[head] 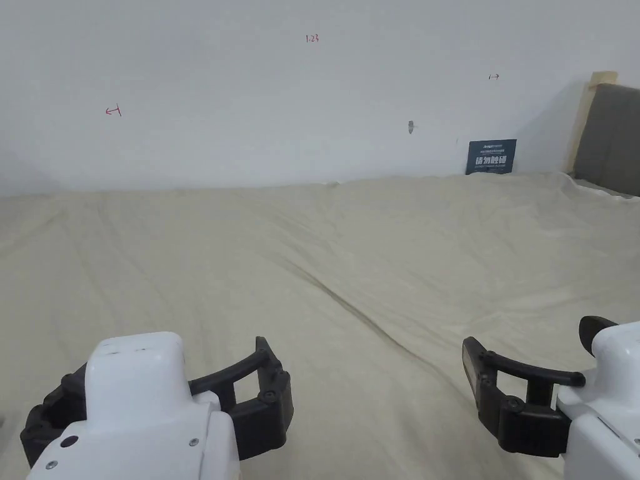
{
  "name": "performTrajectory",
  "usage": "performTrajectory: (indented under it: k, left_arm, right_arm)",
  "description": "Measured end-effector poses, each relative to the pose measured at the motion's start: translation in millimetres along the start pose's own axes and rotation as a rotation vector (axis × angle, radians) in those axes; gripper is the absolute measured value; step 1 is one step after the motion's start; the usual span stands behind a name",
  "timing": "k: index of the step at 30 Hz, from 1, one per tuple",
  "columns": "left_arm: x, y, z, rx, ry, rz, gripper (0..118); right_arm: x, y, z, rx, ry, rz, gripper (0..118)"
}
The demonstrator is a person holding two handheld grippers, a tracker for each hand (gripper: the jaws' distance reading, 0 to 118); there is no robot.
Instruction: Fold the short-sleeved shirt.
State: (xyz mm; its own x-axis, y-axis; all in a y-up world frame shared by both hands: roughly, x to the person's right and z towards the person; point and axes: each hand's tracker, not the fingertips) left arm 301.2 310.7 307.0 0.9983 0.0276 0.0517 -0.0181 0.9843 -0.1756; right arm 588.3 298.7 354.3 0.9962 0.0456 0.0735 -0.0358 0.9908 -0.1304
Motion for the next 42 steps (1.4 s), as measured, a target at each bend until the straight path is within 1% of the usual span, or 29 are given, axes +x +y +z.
performTrajectory:
  k: [5, 17, 33, 39, 42]
  left_arm:
    - [0.6, 0.6, 1.0, 0.007, 0.016, -0.022, 118]
    - [-1.0, 0.1, 1.0, -0.014, -0.001, 0.000, 118]
    - [-3.7, -1.2, 1.3, -0.026, -0.015, -0.008, 118]
    - [0.3, -3.7, 4.8, -0.012, -0.011, -0.051, 118]
    - [0.4, -3.4, 5.6, -0.014, -0.020, -0.042, 118]
  right_arm:
    - [-1.2, -0.4, 0.2, -0.001, 0.006, -0.005, 107]
    - [-1.9, -0.5, 1.8, 0.001, 0.014, 0.002, 107]
    - [-4.3, -1.7, 3.4, -0.002, 0.026, -0.004, 107]
    - [-3.3, -1.2, 4.9, 0.003, 0.022, -0.006, 107]
    - [-3.6, -1.4, 5.1, -0.001, 0.023, -0.004, 107]
